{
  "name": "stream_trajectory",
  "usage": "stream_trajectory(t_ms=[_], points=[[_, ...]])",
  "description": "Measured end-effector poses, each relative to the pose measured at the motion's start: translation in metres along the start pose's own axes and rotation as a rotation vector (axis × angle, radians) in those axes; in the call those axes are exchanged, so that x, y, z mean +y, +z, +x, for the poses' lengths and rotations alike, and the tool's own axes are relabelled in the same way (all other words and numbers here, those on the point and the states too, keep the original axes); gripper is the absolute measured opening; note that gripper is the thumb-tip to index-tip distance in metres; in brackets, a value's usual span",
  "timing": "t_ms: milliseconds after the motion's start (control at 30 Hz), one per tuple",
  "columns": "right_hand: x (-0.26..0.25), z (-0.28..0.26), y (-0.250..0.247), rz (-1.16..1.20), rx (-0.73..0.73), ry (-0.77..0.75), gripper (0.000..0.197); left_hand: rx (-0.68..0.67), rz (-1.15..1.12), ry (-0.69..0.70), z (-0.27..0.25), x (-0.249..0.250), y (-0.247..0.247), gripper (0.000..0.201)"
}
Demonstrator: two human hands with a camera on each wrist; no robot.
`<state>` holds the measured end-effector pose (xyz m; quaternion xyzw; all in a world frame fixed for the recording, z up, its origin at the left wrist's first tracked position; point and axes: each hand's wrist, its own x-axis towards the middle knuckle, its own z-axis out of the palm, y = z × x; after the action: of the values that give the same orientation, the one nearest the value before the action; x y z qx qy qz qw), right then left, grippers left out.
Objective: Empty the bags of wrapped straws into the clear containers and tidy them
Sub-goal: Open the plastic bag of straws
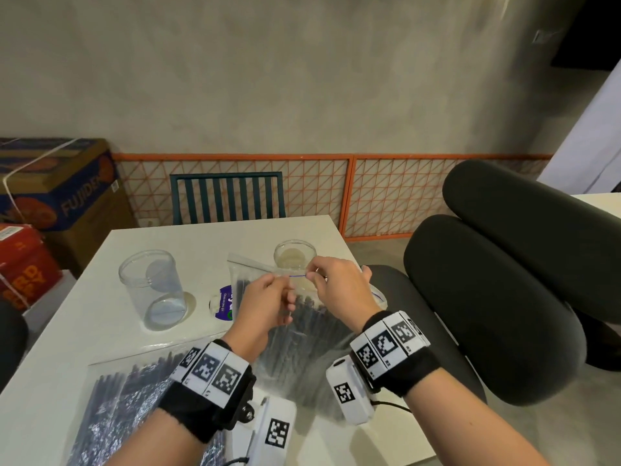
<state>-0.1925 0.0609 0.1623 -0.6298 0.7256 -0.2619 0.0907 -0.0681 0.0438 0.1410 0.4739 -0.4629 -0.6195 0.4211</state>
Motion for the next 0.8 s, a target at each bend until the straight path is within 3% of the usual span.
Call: stream_trajectory(t_ms=[133, 300, 533, 700, 800], points=[[0.006, 0.016, 0.000, 0.080, 0.067, 0.159, 0.018, -0.014, -0.039, -0.048, -0.007, -0.012, -0.011, 0.022], [-0.015, 0.009, 0.011, 0.146, -0.057, -0.062, 0.010, -0.133, 0.054, -0.073, -0.012, -0.006, -0.014, 0.025], [-0.025, 0.009, 0.025, 0.138, -0.076, -0.128, 0.012, 0.126, 0.155, 0.041, 0.003, 0.009, -0.030, 0.026], [-0.013, 0.029, 0.017, 0.164, 0.007, 0.069, 0.018, 0.168, 0.067, -0.023, -0.011, 0.000, -0.041, 0.029], [-0.001, 0.035, 0.014, 0.142, -0.005, 0.158, 0.020, 0.103, 0.115, -0.118, -0.026, -0.006, -0.052, 0.024]])
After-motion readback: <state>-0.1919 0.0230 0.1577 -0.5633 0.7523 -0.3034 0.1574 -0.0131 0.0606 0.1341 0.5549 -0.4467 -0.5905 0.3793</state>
